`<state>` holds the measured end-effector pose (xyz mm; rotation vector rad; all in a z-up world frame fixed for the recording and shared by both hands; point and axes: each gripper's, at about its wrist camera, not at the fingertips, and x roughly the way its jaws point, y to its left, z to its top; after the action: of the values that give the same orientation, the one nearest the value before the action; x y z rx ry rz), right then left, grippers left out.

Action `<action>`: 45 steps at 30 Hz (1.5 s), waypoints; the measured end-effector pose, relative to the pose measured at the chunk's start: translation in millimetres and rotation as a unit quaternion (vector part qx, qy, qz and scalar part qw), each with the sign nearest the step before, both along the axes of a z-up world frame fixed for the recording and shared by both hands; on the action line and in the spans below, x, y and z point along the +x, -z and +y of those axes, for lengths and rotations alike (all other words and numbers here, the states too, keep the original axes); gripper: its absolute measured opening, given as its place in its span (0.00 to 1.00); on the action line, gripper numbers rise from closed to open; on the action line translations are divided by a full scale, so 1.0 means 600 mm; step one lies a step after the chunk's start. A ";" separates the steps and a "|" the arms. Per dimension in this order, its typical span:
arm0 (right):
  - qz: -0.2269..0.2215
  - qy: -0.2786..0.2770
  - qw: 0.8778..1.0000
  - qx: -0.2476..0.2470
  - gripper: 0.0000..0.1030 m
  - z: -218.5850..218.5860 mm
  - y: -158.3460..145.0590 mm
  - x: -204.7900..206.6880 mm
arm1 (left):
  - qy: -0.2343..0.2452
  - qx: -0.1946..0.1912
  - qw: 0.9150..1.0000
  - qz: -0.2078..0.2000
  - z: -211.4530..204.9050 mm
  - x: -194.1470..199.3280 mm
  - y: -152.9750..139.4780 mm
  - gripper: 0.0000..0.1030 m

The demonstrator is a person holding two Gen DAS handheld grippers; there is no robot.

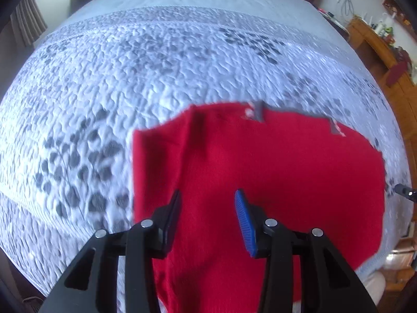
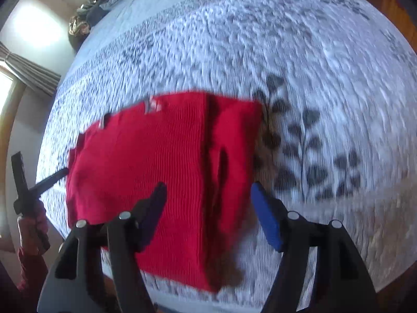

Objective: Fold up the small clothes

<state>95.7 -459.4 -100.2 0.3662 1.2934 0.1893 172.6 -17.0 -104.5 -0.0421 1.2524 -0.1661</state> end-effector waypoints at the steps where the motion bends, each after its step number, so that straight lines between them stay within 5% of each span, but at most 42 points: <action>1: 0.010 -0.003 1.000 0.001 0.67 0.002 0.005 -0.014 | 0.002 -0.001 1.000 0.006 -0.005 -0.011 0.002 0.44; 9: 0.051 0.020 0.998 0.029 0.67 0.007 0.069 -0.065 | 0.001 0.008 0.999 0.035 -0.011 -0.039 0.044 0.47; 16: 0.061 0.047 0.991 0.111 0.41 -0.010 0.094 -0.081 | 0.019 0.017 0.999 0.038 -0.018 -0.037 0.071 0.51; 20: 0.069 0.035 0.991 0.109 0.35 -0.008 0.103 -0.087 | 0.023 0.017 0.999 0.042 -0.020 -0.033 0.075 0.51; 22: 0.072 0.028 0.990 0.118 0.11 -0.003 0.104 -0.084 | 0.020 0.007 0.999 0.044 -0.014 -0.032 0.078 0.51; 24: 0.073 0.026 0.989 0.123 0.10 0.004 0.101 -0.080 | 0.023 0.002 0.999 0.044 -0.012 -0.033 0.079 0.51; 37: 0.088 0.054 0.994 0.039 0.09 0.049 0.023 -0.051 | 0.027 -0.012 0.998 0.057 -0.003 -0.025 0.079 0.53; 45: 0.036 -0.046 0.998 -0.025 0.09 0.211 -0.090 0.019 | -0.001 -0.106 0.994 0.040 0.068 -0.057 0.027 0.53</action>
<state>107.2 -332.7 -46.1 0.2724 1.3850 0.2218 138.7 24.0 -120.7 -0.2356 1.3104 -0.2972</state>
